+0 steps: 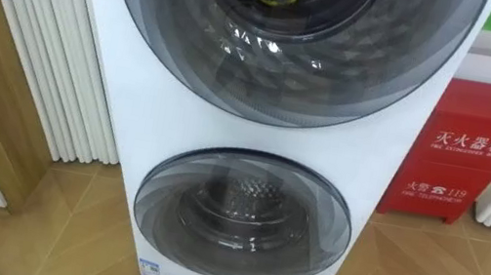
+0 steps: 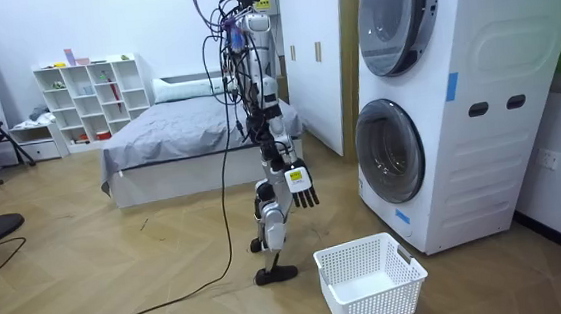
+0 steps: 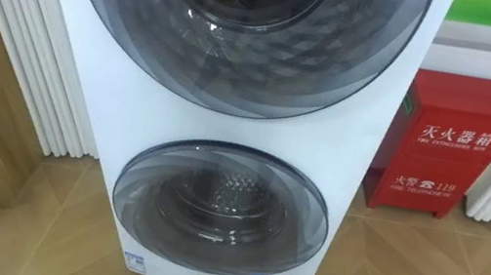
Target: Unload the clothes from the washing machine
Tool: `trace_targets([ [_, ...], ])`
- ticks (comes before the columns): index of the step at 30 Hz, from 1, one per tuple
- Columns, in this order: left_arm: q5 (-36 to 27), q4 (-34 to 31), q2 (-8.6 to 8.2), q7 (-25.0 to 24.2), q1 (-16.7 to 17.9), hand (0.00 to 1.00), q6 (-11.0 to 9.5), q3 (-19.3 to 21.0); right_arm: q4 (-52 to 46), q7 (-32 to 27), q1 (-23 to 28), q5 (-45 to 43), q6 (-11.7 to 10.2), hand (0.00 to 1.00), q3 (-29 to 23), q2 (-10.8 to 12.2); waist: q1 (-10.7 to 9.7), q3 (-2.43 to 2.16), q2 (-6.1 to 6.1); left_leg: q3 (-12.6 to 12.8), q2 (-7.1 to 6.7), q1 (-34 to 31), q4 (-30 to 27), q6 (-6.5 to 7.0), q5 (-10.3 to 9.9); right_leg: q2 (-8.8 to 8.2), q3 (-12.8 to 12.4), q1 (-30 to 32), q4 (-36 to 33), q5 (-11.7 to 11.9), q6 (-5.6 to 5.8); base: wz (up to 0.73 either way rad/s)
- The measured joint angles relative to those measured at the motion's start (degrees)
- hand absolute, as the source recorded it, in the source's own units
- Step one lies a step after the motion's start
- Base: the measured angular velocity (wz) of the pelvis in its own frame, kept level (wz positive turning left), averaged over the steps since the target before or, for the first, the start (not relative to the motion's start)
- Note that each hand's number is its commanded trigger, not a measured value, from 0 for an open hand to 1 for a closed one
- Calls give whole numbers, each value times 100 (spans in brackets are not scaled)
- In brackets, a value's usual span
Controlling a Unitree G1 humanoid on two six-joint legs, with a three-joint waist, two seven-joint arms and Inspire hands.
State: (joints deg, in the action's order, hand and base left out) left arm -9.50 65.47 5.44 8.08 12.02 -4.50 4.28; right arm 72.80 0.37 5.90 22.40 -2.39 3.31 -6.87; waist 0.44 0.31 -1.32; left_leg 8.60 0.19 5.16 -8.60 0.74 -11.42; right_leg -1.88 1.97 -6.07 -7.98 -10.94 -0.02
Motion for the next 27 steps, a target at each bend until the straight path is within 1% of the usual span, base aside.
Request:
trace_targets([
  [16, -7, 81, 5, -33, -23, 0, 27, 0, 33, -23, -18, 88, 12, 0, -8, 20, -8, -4, -7, -4, 0, -49, -1, 0, 0, 0, 13, 23, 18, 0, 0, 0],
  [19, -222, 83, 5, -47, -38, 0, 27, -16, 4, -24, -34, 191, 41, 0, -8, 19, 2, -6, -10, -2, -1, -53, -8, 0, 0, -2, 12, 22, 16, 0, 0, 0],
  [21, -217, 85, 13, -90, -87, 0, 27, 1, -250, -66, -27, 233, 122, 0, -40, 17, 0, -15, 3, -1, 1, -47, -14, 0, 0, -2, 11, 22, 16, 0, 0, -2],
  [22, -208, 82, 16, -104, -89, 0, 26, 8, -609, -123, -16, 237, 194, 0, -155, 17, 1, -10, -9, 6, 1, -38, -17, 1, 0, -3, 2, 23, 6, 0, 0, -6],
  [23, -199, 96, 25, -118, -125, 0, 27, 11, -984, -181, -47, 308, 192, 0, -274, 16, 1, -18, 4, 15, 2, -21, -28, 1, 0, -5, 0, 14, 2, 2, -2, -5],
  [24, -171, 95, 35, -132, -126, 0, 27, 10, -1177, -227, -70, 323, 189, 0, -307, 14, 2, -13, -7, 15, 2, -8, -30, 1, 0, -4, 3, 3, -5, 2, -2, 0],
  [25, -87, 88, 49, -169, -129, 0, 29, 4, -1733, -334, -77, 348, 222, 0, -378, 13, 9, -15, -9, 14, 3, 18, -29, 1, 0, -5, 4, -13, -28, 2, -2, 0],
  [26, -38, 89, 50, -202, -170, 0, 40, 2, -2416, -424, -99, 370, 244, 0, -461, 26, 7, 8, -27, 14, 4, 38, -32, 1, 1, -4, -3, -21, -49, 2, -2, 0],
  [27, 12, 90, 54, -208, -190, 0, 44, 3, -2803, -487, -127, 380, 260, 0, -472, 25, 5, 18, -42, 21, 4, 38, -45, 1, 1, -5, -8, -12, -68, 2, -2, -4],
])
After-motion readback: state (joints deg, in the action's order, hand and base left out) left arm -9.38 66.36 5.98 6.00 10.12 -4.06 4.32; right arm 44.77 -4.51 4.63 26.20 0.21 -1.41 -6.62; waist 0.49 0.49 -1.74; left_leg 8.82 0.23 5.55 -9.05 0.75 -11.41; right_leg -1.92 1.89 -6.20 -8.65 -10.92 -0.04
